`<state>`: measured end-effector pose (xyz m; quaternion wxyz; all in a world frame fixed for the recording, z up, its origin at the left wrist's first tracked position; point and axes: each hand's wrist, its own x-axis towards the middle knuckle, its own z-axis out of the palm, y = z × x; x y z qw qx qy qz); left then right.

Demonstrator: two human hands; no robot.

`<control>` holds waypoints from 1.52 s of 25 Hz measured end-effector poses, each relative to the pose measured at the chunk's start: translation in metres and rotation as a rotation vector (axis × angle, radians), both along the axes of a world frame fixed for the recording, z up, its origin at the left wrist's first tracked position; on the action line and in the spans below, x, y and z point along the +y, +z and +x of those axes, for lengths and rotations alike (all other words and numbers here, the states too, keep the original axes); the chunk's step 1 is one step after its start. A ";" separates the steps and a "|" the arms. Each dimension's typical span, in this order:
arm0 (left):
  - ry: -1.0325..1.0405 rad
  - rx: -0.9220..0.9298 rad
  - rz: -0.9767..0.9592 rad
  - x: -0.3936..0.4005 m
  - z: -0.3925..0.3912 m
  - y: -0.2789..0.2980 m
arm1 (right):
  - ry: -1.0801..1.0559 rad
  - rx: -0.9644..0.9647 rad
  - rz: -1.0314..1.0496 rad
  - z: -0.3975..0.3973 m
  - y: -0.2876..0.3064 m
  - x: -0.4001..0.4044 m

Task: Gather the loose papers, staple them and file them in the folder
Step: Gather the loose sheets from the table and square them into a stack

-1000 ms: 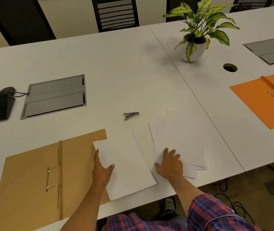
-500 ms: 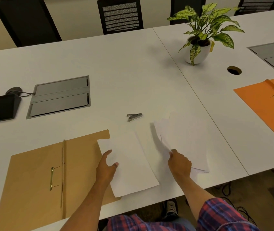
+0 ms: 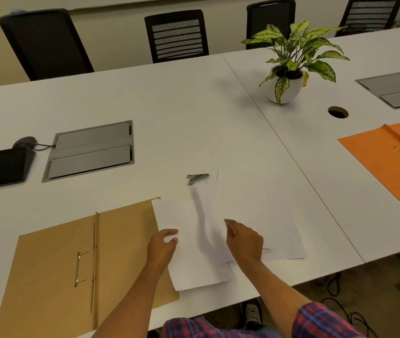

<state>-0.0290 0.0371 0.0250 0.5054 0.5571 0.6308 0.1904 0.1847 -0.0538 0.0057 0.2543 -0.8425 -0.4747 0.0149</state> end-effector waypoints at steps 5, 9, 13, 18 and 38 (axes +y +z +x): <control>0.001 0.021 -0.014 -0.003 -0.004 -0.002 | 0.398 0.093 -0.534 -0.004 -0.013 -0.006; 0.007 0.017 -0.041 -0.007 -0.008 -0.002 | 0.611 -0.166 -0.714 -0.016 -0.030 -0.015; 0.008 0.021 -0.064 -0.012 -0.012 -0.001 | 0.687 -0.424 -0.646 -0.024 -0.039 -0.014; 0.032 0.006 -0.078 -0.010 -0.017 -0.001 | 0.544 -0.264 -0.338 -0.034 -0.024 -0.005; 0.178 -0.347 -0.211 0.007 -0.061 0.037 | 0.260 0.457 -0.039 -0.033 0.002 -0.016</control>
